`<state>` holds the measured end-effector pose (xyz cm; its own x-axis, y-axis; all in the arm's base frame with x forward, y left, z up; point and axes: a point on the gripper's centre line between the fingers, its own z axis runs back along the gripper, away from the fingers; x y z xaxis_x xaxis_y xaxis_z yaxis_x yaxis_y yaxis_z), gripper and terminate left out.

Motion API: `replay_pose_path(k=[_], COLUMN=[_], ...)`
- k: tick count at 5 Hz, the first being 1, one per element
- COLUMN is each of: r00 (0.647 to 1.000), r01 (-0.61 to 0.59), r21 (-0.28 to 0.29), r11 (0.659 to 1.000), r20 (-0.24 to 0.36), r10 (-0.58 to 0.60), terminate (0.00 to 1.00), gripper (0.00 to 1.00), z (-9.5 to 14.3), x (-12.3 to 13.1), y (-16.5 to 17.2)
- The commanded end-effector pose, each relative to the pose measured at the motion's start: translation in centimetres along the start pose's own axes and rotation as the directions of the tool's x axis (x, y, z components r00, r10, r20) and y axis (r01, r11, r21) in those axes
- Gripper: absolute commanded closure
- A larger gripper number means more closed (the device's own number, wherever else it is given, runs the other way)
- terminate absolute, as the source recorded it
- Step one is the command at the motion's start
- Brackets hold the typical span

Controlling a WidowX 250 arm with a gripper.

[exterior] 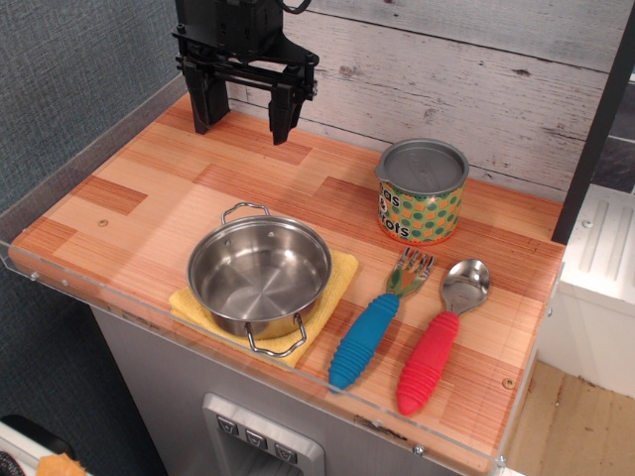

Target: PICK UP THE SPOON AND PUT ANOTHER SIDE OF THE TABLE

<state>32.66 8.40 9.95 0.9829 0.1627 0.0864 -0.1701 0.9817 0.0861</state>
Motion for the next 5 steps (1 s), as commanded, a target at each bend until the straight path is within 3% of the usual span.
replay_pose_path(k=[1, 5], r00=[1.000, 0.985], r01=[0.000, 0.173], r21=[0.000, -0.005], r11=[1.000, 0.985], r20=[0.000, 0.023], r10=[0.000, -0.173], terminate=[0.00, 0.00], gripper=[0.00, 0.00], z=[0.0, 0.6], x=[0.0, -4.6], y=[0.0, -7.6])
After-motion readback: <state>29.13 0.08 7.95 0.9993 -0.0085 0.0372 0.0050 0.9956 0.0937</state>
